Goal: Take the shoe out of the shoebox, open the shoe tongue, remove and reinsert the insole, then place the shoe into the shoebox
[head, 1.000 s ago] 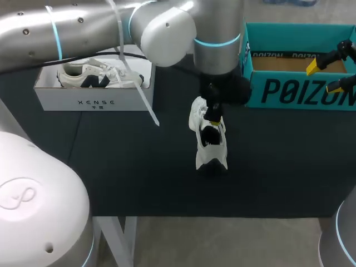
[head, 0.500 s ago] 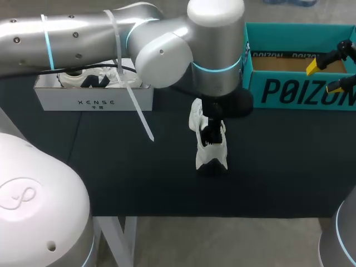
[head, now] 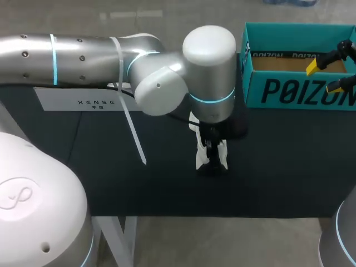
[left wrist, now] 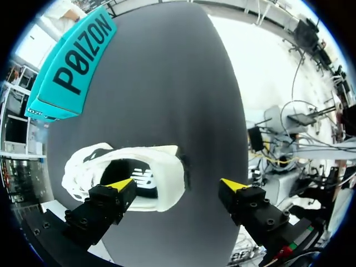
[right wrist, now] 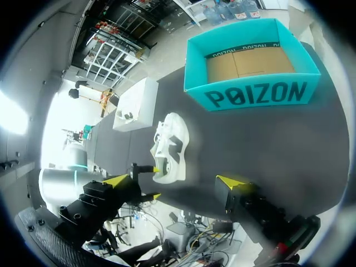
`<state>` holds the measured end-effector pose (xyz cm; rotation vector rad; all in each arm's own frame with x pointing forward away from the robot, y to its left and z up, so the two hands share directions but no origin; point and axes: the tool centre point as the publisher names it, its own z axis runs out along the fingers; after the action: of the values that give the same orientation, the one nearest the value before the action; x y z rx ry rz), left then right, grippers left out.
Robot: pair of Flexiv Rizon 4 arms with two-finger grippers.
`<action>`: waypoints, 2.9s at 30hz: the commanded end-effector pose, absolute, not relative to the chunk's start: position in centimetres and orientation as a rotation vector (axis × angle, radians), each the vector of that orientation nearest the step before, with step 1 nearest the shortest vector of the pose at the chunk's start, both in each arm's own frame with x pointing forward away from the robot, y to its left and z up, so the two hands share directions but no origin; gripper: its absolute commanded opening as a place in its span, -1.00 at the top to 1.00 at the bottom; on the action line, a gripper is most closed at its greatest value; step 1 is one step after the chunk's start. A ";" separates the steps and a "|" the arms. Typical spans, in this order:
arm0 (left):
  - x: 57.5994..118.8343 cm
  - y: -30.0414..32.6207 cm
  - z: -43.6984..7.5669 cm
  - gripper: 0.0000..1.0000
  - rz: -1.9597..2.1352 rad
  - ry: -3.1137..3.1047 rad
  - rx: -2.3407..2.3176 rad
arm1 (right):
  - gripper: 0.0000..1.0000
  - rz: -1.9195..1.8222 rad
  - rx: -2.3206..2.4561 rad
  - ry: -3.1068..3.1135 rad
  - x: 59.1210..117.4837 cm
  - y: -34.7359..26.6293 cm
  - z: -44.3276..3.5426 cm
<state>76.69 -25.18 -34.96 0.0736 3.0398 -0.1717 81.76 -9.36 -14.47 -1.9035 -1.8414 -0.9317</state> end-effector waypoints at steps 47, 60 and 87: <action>77.8 -15.8 -21.2 1.00 -0.067 2.836 1.325 | -1.00 -0.929 -1.908 -1.841 81.7 -9.3 -14.5; 74.8 -16.1 -21.0 1.00 0.125 2.630 1.781 | -1.00 -0.929 -1.908 -1.841 81.7 -9.3 -14.5; 91.4 2.7 -16.8 1.00 0.243 1.962 2.500 | -1.00 -0.929 -1.908 -1.841 81.7 -9.3 -14.5</action>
<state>89.24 0.81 -16.51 2.3165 2.1622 0.2315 81.75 -9.36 -14.47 -1.9036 -1.8414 -0.9316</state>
